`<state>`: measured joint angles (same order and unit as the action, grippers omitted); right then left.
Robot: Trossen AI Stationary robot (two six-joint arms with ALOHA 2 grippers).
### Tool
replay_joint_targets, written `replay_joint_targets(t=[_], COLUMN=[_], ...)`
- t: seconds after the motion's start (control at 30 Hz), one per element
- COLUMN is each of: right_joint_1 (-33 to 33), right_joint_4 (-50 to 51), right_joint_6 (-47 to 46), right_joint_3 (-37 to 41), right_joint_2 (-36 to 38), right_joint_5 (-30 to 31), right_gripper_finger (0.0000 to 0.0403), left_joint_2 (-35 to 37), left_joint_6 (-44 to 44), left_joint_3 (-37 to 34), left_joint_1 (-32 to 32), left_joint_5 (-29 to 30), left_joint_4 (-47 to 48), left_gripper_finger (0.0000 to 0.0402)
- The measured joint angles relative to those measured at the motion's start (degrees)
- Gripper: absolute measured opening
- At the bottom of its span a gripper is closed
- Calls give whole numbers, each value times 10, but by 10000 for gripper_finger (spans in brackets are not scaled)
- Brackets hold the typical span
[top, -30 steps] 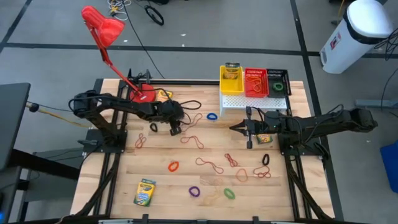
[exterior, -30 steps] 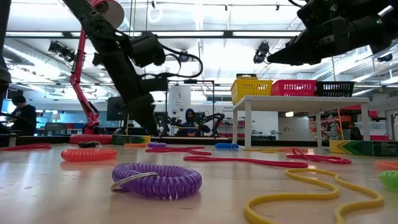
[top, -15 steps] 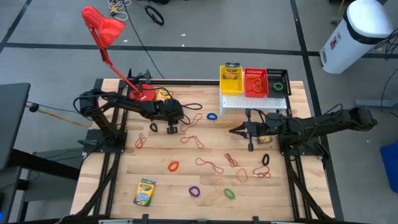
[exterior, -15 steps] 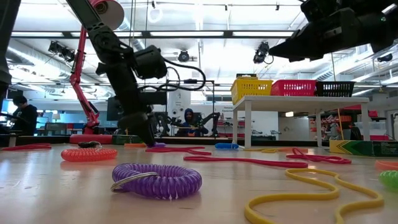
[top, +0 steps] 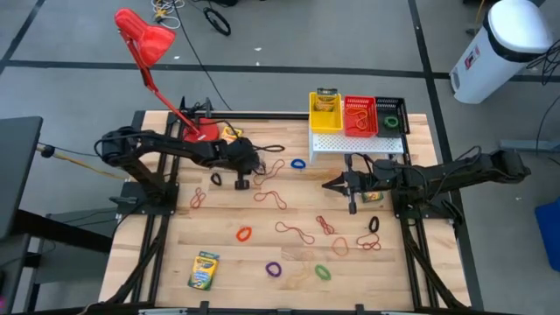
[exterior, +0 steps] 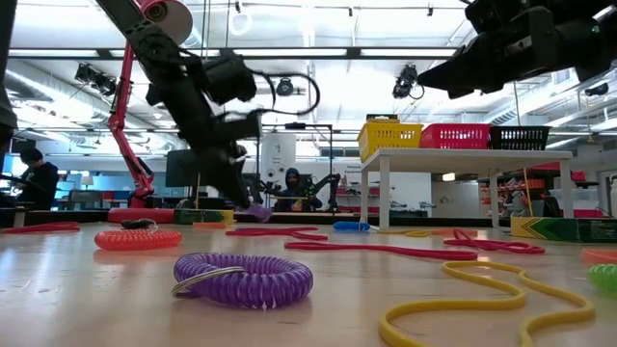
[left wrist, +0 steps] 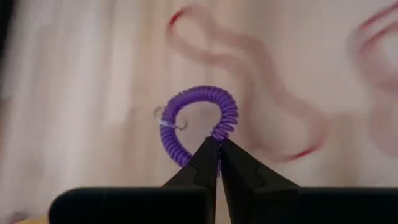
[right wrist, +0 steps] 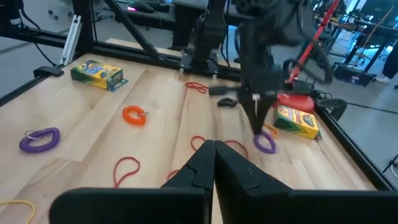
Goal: Pick & Place Office Desk Supplies
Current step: Put the purple spring keychain on the black basket
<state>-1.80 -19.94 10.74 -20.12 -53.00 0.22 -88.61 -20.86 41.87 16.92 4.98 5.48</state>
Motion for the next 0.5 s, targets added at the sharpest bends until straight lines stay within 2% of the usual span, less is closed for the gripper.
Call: replay_joint_targets(t=[0.2,0.4,0.5], right_joint_1=[0,0,0], right_joint_4=[-15,-137,-183], right_joint_6=[-21,-25,-10], right_joint_3=[0,-1,-7], right_joint_2=[-55,-162,-216], right_joint_5=[48,67,80], right_gripper_finger=[57,131,160], left_joint_2=[16,1,-5], left_joint_6=[107,192,229], left_joint_3=[0,0,0], left_joint_1=[-12,-42,-51], left_joint_5=[-158,-226,-236], left_joint_4=[-75,-215,-252], left_gripper_finger=[14,14,14])
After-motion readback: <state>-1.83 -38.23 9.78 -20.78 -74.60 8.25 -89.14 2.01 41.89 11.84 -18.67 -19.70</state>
